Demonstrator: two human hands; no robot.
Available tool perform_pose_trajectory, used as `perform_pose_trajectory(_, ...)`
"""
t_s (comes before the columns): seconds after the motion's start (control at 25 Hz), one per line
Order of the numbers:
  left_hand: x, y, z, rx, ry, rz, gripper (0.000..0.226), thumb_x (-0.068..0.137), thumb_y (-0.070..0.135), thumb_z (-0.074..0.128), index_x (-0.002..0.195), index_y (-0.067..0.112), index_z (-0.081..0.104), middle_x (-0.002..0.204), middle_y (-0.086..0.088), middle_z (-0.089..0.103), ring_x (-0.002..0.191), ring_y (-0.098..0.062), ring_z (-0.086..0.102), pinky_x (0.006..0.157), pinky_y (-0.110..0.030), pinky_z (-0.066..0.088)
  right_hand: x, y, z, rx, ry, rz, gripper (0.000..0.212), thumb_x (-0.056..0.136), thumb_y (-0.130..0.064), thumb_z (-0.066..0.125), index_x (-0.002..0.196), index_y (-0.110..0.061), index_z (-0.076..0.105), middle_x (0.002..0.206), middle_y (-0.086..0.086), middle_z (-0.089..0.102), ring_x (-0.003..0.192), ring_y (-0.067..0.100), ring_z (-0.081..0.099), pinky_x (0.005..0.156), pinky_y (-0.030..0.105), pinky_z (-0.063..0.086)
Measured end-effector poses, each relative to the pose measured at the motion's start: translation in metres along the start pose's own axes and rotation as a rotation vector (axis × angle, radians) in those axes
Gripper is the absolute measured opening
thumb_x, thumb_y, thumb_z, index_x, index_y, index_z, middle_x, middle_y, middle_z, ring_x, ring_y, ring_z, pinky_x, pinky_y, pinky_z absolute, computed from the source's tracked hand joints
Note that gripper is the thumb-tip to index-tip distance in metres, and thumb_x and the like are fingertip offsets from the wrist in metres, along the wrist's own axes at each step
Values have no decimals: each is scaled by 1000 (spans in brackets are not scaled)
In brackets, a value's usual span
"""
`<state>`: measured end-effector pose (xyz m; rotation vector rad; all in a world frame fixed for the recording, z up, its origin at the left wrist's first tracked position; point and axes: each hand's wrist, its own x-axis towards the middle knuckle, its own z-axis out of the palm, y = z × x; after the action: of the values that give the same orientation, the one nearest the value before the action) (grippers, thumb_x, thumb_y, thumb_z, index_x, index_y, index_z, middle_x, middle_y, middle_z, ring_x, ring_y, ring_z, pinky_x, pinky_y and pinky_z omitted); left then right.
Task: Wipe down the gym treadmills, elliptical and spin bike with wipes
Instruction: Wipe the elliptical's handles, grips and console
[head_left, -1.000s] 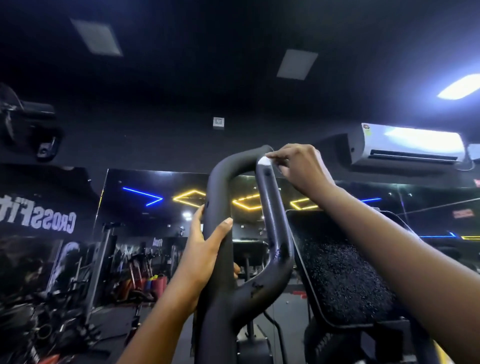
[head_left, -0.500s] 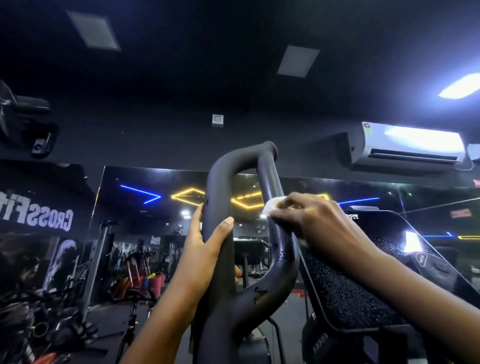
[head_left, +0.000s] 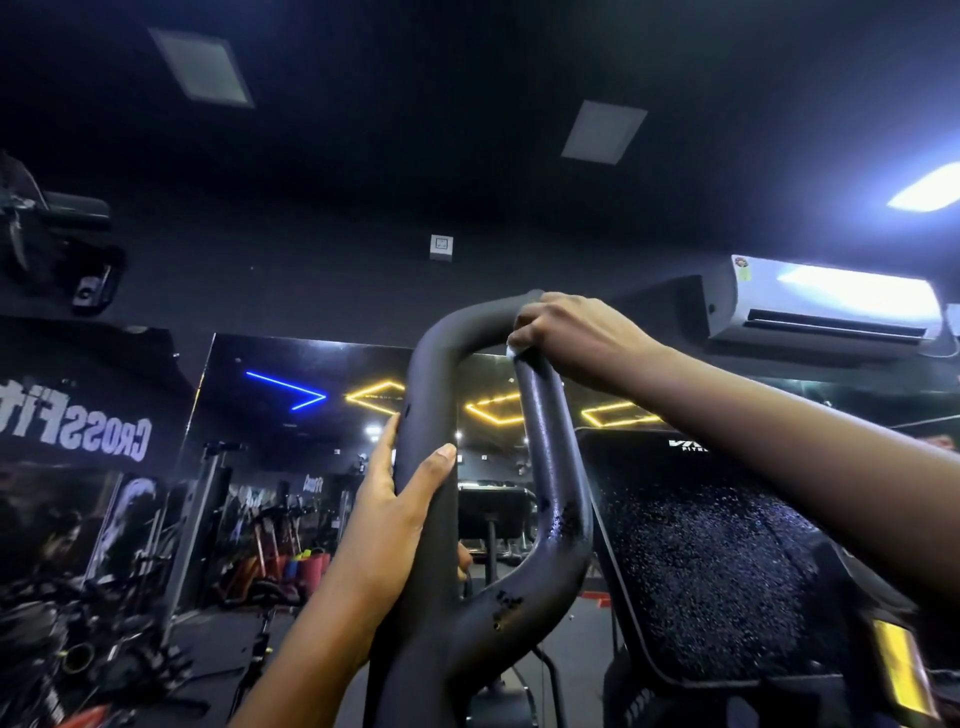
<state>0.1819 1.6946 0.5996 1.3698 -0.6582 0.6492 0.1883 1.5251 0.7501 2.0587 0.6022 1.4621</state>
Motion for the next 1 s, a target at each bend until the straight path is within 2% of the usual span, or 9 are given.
perform_pose_trajectory(0.16, 1, -1, 0, -8, 13, 4, 66, 89, 30, 53, 146, 40, 21, 95, -21, 59, 45, -26, 60, 40, -28, 48, -33, -12, 2, -87, 65, -106, 28, 97, -18, 41, 119, -20, 59, 115, -1, 56, 102, 17, 51, 63, 26, 37)
perform_pose_trajectory(0.28, 2, -1, 0, -4, 21, 0, 63, 91, 29, 53, 145, 39, 22, 97, -23, 59, 45, -26, 59, 40, -28, 48, -75, -35, -4, 27, 90, -271, 19, 82, -19, 67, 100, -19, 70, 98, -3, 66, 83, 15, 58, 49, 16, 29)
perform_pose_trajectory(0.36, 0, 0, 2, 0, 20, -3, 62, 92, 29, 52, 145, 39, 22, 98, -24, 58, 44, -25, 58, 39, -28, 48, -95, -40, -7, 193, 39, -352, 20, 73, -16, 75, 93, -19, 73, 93, -3, 69, 79, 15, 61, 49, 15, 43)
perform_pose_trajectory(0.4, 0, 1, 2, 4, 17, -2, 63, 93, 28, 52, 146, 38, 20, 99, -24, 57, 43, -24, 58, 38, -27, 48, -94, -35, -6, 258, 58, -346, 23, 73, -12, 74, 94, -18, 74, 94, -2, 71, 81, 15, 63, 59, 18, 50)
perform_pose_trajectory(0.52, -1, 2, 3, 7, 17, 0, 65, 93, 25, 51, 148, 34, 17, 96, -23, 58, 40, -21, 57, 37, -25, 48, -60, -2, 9, 458, 265, 4, 32, 77, 0, 70, 104, -16, 72, 101, 1, 71, 85, 15, 65, 78, 26, 52)
perform_pose_trajectory(0.6, -2, 3, 3, 5, 22, -3, 64, 93, 24, 51, 148, 34, 19, 94, -21, 58, 40, -19, 57, 37, -24, 47, -33, 17, 28, 550, 363, 281, 29, 82, -4, 66, 108, -16, 70, 104, 2, 70, 87, 13, 63, 84, 31, 51)
perform_pose_trajectory(0.68, -3, 4, 3, -1, 23, -5, 63, 93, 24, 52, 147, 34, 20, 93, -22, 59, 41, -20, 58, 36, -25, 47, -19, 16, 46, 665, 397, 438, 29, 85, -5, 61, 111, -14, 69, 108, 4, 69, 96, 17, 62, 88, 25, 46)
perform_pose_trajectory(0.8, -3, 4, 3, 7, 26, -2, 63, 94, 24, 51, 148, 34, 20, 88, -23, 59, 41, -22, 57, 36, -26, 47, -29, -8, 58, 819, 462, 579, 34, 87, 0, 53, 114, -14, 67, 110, 4, 67, 99, 18, 61, 87, 21, 43)
perform_pose_trajectory(1.0, -3, 4, 4, 25, 54, -11, 61, 95, 25, 51, 148, 33, 22, 102, -26, 60, 47, -22, 59, 37, -25, 46, -92, -58, 48, 855, 493, 602, 35, 86, 2, 56, 118, -11, 63, 97, 0, 65, 75, -1, 54, 70, -1, 39)
